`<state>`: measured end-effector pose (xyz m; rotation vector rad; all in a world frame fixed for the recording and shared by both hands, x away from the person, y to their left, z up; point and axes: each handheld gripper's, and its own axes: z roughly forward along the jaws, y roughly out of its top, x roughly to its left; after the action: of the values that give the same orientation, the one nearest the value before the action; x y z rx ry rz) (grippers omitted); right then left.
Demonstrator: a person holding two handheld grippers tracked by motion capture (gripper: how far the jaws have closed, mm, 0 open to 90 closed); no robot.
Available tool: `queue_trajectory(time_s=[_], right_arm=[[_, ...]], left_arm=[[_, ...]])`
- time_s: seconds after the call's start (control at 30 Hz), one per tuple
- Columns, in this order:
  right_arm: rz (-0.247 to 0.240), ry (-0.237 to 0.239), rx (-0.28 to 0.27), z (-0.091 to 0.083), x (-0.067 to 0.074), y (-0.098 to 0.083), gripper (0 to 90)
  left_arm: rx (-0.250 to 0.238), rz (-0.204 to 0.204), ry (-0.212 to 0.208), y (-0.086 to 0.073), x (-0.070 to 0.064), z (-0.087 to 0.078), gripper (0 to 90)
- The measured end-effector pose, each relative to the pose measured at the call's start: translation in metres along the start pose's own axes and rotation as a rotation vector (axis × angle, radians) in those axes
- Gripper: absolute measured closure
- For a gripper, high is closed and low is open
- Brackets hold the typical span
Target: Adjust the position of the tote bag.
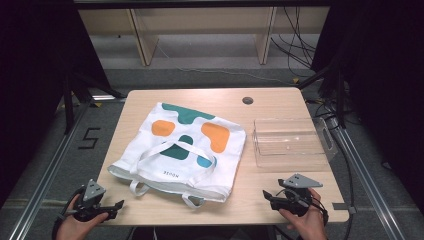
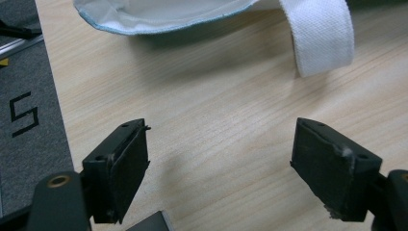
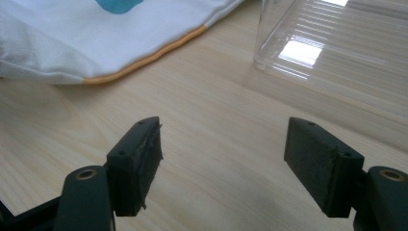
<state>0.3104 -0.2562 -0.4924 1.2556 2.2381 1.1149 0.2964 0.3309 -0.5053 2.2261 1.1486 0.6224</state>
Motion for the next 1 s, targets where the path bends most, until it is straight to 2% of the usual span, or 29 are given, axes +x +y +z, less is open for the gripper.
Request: queue_trajectory(time_s=[0.03, 0.07, 0.13, 0.27, 0.3, 0.4, 0.5, 0.53, 0.6, 0.67, 0.7, 0.73, 0.8, 0.93, 1.0], right_arm=[[0.0, 0.001, 0.0, 0.0, 0.0, 0.0, 29.8], [-0.001, 0.001, 0.001, 0.0, 0.0, 0.0, 29.7], [-0.001, 0.0, 0.001, 0.0, 0.0, 0.0, 29.7], [-0.014, 0.001, -0.008, 0.002, 0.0, 0.0, 29.6], [-0.015, 0.0, -0.005, 0.001, 0.0, 0.0, 29.5], [-0.023, 0.002, -0.008, 0.002, 0.0, 0.0, 29.4], [-0.024, 0.019, 0.007, 0.001, -0.001, 0.001, 29.0], [-0.008, 0.021, -0.001, 0.001, 0.001, 0.001, 28.9], [-0.018, 0.013, -0.003, 0.002, 0.001, 0.001, 28.2], [-0.016, 0.03, -0.007, 0.002, 0.002, 0.002, 27.9], [-0.022, 0.034, -0.011, 0.002, 0.003, 0.002, 27.5], [-0.025, 0.041, -0.015, 0.003, 0.004, 0.003, 26.8], [-0.036, 0.04, -0.022, 0.004, 0.005, 0.004, 26.3], [-0.047, 0.07, -0.03, 0.008, 0.012, 0.009, 25.8], [-0.067, 0.083, -0.026, 0.01, 0.017, 0.013, 26.9]], left_arm=[[0.001, 0.005, -0.001, 0.0, 0.0, 0.0, 20.0], [-0.011, -0.019, 0.006, -0.001, -0.002, 0.001, 20.0], [-0.001, 0.003, -0.003, 0.0, 0.0, 0.0, 20.0], [-0.005, 0.0, -0.003, 0.0, 0.0, 0.001, 20.0], [-0.011, -0.024, 0.01, -0.001, -0.002, 0.002, 20.1], [-0.027, -0.004, 0.018, 0.0, -0.001, 0.003, 20.1], [-0.026, -0.007, 0.017, 0.0, -0.001, 0.004, 20.0], [-0.022, -0.006, 0.016, 0.0, -0.001, 0.003, 20.0], [-0.024, -0.009, 0.018, 0.0, -0.001, 0.003, 20.0], [-0.019, -0.047, 0.014, -0.001, -0.004, 0.003, 20.0], [-0.026, -0.01, 0.011, 0.0, -0.001, 0.003, 20.0], [-0.005, 0.0, 0.007, 0.0, -0.001, 0.002, 20.1], [0.004, -0.052, 0.002, -0.001, -0.004, 0.002, 20.0], [-0.007, -0.066, 0.001, -0.001, -0.005, 0.002, 20.0], [0.004, -0.05, 0.003, -0.001, -0.004, 0.001, 20.0]])
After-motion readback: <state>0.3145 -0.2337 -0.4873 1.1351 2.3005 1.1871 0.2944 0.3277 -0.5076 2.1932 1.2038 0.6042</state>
